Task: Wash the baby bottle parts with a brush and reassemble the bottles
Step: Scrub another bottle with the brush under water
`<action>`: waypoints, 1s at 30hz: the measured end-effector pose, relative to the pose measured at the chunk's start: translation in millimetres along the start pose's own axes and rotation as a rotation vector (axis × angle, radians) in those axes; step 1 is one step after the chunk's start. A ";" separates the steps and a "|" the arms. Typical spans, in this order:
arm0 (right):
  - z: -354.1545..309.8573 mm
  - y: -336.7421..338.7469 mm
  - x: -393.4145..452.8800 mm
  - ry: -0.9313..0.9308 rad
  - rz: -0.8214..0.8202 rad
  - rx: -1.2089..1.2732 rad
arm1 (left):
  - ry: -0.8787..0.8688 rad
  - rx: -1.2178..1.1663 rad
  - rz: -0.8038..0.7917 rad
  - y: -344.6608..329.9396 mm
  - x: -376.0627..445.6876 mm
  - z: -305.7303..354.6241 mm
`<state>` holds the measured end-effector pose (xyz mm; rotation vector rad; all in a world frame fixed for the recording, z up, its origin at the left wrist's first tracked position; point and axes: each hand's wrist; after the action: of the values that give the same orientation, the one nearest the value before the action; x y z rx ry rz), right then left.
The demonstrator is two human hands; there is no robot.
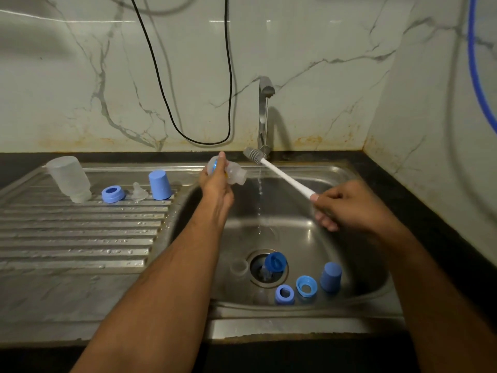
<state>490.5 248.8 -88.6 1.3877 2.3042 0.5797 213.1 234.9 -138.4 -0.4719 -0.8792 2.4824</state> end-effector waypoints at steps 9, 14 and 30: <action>2.4 -51.4 3.2 0.234 0.051 -0.308 | -0.092 0.044 0.087 1.3 1.7 -11.4; -7.5 -59.0 7.6 0.259 0.159 -0.416 | -0.064 0.115 -0.001 -6.6 -9.1 -18.1; -7.0 -58.7 -8.3 0.180 0.099 -0.455 | -0.135 0.153 -0.025 -2.3 -21.3 -3.3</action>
<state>447.4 215.3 -112.9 1.2687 2.0581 1.2162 233.1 226.9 -135.9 -0.2420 -0.7335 2.5579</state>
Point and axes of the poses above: each hand's wrist, its own x-axis towards the middle knuckle, its own y-axis out of the back of the hand, z = x × y, and after that the axes turned 6 degrees about -y, right-handed
